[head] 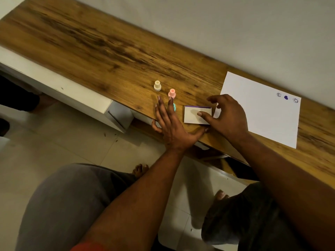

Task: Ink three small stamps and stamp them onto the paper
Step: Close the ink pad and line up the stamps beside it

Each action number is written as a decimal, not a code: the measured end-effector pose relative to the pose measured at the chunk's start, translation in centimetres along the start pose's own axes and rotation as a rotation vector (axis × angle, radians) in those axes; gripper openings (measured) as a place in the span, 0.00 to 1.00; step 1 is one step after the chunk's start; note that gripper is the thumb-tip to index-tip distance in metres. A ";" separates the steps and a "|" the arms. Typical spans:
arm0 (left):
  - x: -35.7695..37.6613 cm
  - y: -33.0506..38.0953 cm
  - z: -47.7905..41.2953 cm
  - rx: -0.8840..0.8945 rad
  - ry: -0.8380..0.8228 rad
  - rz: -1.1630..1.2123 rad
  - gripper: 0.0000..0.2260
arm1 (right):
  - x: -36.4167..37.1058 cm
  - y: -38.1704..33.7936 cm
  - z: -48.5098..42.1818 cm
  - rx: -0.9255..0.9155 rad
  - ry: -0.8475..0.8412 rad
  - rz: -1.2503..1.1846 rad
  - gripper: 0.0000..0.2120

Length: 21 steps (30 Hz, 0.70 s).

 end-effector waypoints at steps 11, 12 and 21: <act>0.5 -0.6 0.4 0.017 0.009 -0.013 0.60 | 0.5 0.4 0.2 0.231 -0.045 0.010 0.32; 0.4 -0.6 0.6 0.025 0.023 -0.015 0.59 | 0.6 0.5 0.3 0.239 -0.048 -0.006 0.31; 0.7 -0.2 3.2 0.080 -0.049 -0.145 0.45 | 0.7 1.3 0.2 0.321 -0.028 -0.208 0.24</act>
Point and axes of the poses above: each hand's wrist, its own z-axis away from the middle knuckle, its own x-axis out of the palm, y = z × x, the point moved 2 cm from there along -z, towards the middle knuckle, and after that the axes turned 12 degrees about -x, right-handed, at the moved point
